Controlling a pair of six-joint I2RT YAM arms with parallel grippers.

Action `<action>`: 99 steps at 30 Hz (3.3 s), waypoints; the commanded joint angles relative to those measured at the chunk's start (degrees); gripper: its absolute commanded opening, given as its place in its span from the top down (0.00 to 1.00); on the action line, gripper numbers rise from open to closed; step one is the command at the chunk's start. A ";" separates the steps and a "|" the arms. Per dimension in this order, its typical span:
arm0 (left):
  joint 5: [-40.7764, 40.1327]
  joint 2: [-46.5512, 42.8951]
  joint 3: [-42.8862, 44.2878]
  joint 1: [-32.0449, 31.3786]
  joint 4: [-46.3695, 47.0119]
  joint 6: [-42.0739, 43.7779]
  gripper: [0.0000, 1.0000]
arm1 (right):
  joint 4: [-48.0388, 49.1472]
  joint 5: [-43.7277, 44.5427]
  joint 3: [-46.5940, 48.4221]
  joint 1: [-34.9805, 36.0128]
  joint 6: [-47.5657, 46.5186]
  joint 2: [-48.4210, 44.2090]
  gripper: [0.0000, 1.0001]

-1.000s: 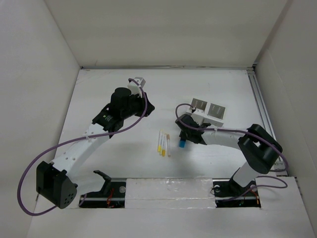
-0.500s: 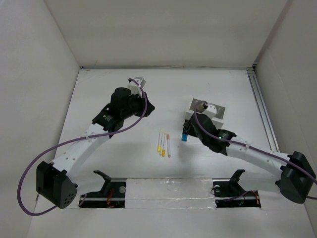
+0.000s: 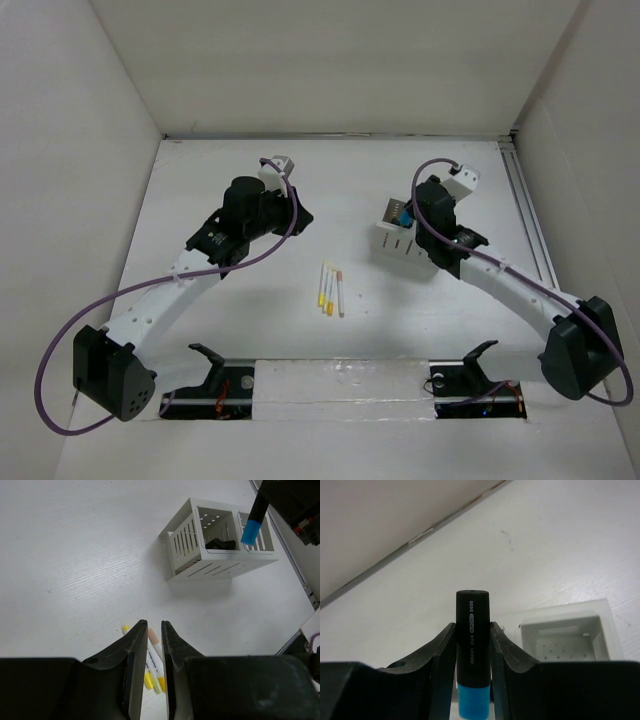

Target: Organize the desk

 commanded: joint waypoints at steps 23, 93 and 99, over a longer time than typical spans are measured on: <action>0.09 -0.40 1.52 0.22 2.09 -0.06 0.86 | 16.51 12.67 5.16 0.37 -9.71 14.87 1.00; -0.18 1.53 1.96 0.22 1.65 -0.06 0.86 | -1.95 -25.29 -1.61 22.44 6.02 20.76 0.56; -0.36 0.83 1.96 0.22 1.65 0.03 0.86 | -8.27 -20.38 1.56 23.49 6.81 23.40 0.64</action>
